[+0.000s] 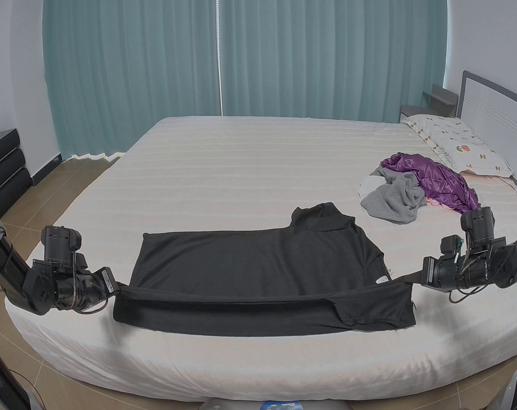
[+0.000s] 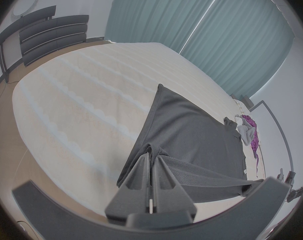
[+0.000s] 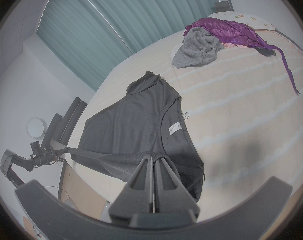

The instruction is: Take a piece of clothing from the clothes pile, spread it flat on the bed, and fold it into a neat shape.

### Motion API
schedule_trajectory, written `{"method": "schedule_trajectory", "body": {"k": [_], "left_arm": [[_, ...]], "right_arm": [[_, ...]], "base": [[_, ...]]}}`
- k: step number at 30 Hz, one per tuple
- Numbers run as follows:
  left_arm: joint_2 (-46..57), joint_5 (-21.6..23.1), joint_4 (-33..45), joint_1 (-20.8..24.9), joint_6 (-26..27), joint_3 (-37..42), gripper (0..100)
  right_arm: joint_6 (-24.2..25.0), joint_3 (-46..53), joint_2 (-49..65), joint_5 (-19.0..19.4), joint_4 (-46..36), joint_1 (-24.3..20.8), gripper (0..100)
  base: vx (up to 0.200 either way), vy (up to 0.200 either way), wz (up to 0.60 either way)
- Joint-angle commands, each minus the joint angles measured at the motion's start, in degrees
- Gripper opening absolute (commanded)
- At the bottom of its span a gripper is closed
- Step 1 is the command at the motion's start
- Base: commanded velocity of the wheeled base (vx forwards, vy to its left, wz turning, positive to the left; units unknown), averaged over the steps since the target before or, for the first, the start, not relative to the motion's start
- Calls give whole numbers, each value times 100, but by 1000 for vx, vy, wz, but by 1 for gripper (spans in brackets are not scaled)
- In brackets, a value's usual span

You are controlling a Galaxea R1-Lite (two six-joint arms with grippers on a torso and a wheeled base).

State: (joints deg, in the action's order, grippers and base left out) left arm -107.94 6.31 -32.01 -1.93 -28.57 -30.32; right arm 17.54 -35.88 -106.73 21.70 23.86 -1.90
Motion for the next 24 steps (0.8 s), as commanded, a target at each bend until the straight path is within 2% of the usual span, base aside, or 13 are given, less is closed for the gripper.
{"method": "schedule_trajectory", "body": {"k": [1,12,24], "left_arm": [[546,1,37,-1,1,307,0],[1433,19,37,-10,36,1221,0],[1486,45,28,-10,10,1133,0]], "right_arm": [[39,494,776,45,-4,14,0],[39,1470,2007,186,-13,-21,0],[56,1513,2060,186,-4,-21,0]], "base": [[0,0,0],[0,0,0],[0,0,0]]}}
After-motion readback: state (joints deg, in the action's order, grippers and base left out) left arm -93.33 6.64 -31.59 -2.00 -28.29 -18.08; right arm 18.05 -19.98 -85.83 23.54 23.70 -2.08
